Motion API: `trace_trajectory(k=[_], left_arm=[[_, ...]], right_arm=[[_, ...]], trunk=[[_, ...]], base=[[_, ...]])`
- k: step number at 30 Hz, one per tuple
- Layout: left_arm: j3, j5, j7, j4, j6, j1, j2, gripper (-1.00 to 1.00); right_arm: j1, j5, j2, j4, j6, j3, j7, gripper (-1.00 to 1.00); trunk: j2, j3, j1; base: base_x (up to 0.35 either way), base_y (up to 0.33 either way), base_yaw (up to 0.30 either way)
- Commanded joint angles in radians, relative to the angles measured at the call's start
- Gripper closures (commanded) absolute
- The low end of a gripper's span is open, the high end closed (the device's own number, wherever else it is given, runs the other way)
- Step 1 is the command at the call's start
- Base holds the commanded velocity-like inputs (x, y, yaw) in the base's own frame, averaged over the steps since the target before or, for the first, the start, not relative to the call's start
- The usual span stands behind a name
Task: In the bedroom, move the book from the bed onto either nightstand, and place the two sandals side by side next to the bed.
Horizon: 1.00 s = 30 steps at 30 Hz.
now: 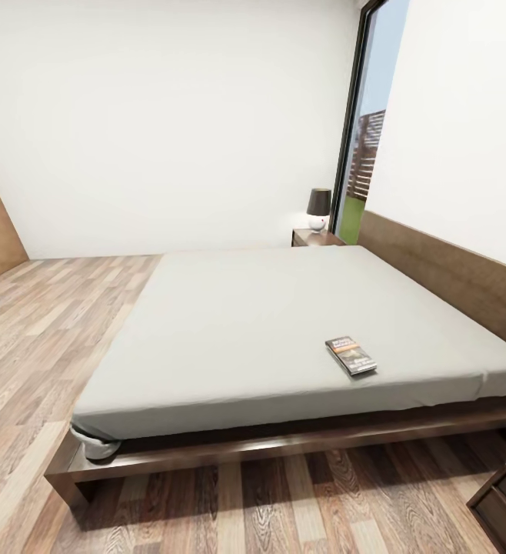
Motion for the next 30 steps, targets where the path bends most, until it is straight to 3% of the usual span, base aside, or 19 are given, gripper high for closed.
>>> trace_trajectory(k=[1,4,5,10,23,30], left_arm=[[-0.006,0.009,0.002,0.000,0.002,-0.001,0.000,1.00],[-0.007,0.009,0.001,-0.004,0.019,-0.004,0.001,1.00],[-0.007,0.009,0.000,-0.005,0.104,-0.005,0.002,1.00],[-0.008,0.009,0.005,-0.010,0.110,-0.029,0.002,1.00],[-0.009,0.010,0.002,-0.012,0.125,-0.106,0.002,1.00],[-0.008,0.010,0.003,-0.011,0.136,-0.163,0.002,1.00]], right_arm=[[-0.002,-0.003,-0.001,-0.005,0.002,0.006,0.001,1.00],[-0.017,-0.002,-0.002,-0.021,0.019,0.005,-0.006,1.00],[-0.026,-0.002,-0.002,-0.031,0.108,0.005,-0.008,1.00],[-0.044,-0.002,-0.002,-0.081,0.168,0.005,-0.016,1.00],[-0.100,-0.002,0.002,-0.106,0.187,0.005,-0.017,1.00],[-0.125,0.000,0.005,-0.110,0.252,0.005,-0.018,1.00]], trunk=[[0.000,-0.001,0.000],[0.000,-0.001,0.000],[0.000,-0.001,0.000],[0.000,-0.001,0.000],[0.000,-0.001,0.000],[0.000,-0.001,0.000]], base=[[0.000,0.000,0.000],[0.000,0.000,0.000],[0.000,0.000,0.000],[0.000,0.000,0.000],[0.000,0.000,0.000],[0.000,0.000,0.000]])
